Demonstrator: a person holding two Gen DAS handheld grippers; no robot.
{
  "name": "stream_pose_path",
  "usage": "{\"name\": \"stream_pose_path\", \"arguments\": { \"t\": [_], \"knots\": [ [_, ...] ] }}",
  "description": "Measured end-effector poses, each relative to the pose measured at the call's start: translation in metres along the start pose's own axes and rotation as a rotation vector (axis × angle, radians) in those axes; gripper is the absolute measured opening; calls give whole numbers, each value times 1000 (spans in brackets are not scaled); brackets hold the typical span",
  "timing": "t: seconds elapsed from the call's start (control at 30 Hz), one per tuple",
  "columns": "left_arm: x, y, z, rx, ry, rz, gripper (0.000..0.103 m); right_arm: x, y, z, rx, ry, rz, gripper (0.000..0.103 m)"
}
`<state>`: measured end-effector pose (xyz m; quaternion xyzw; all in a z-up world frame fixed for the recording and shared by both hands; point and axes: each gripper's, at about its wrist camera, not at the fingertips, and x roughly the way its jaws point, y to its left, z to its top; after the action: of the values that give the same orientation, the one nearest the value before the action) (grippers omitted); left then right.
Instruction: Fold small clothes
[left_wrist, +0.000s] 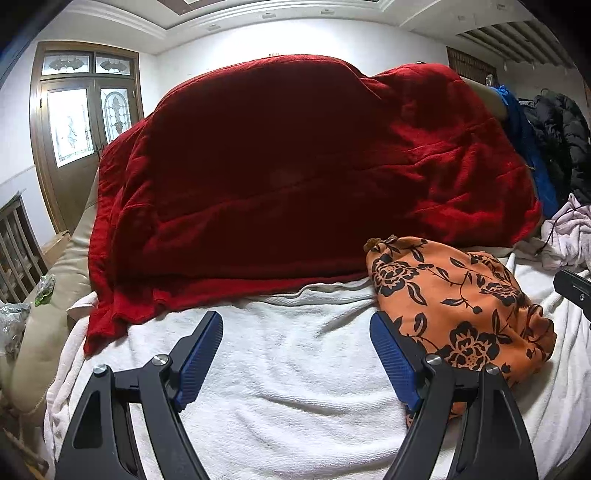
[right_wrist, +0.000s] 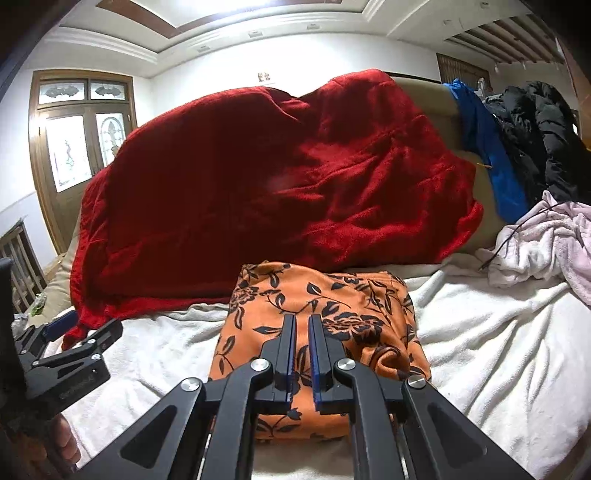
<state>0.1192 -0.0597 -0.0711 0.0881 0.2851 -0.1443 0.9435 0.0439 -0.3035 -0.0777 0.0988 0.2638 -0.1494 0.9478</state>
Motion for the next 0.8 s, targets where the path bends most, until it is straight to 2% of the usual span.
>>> {"name": "stream_pose_path", "arguments": {
  "t": [0.4, 0.8],
  "knots": [
    [2, -10, 1, 23, 9, -3, 82, 4, -1, -3, -11, 32, 0, 9],
    [0, -19, 1, 29, 6, -15, 82, -6, -6, -4, -44, -16, -28, 9]
  ]
}}
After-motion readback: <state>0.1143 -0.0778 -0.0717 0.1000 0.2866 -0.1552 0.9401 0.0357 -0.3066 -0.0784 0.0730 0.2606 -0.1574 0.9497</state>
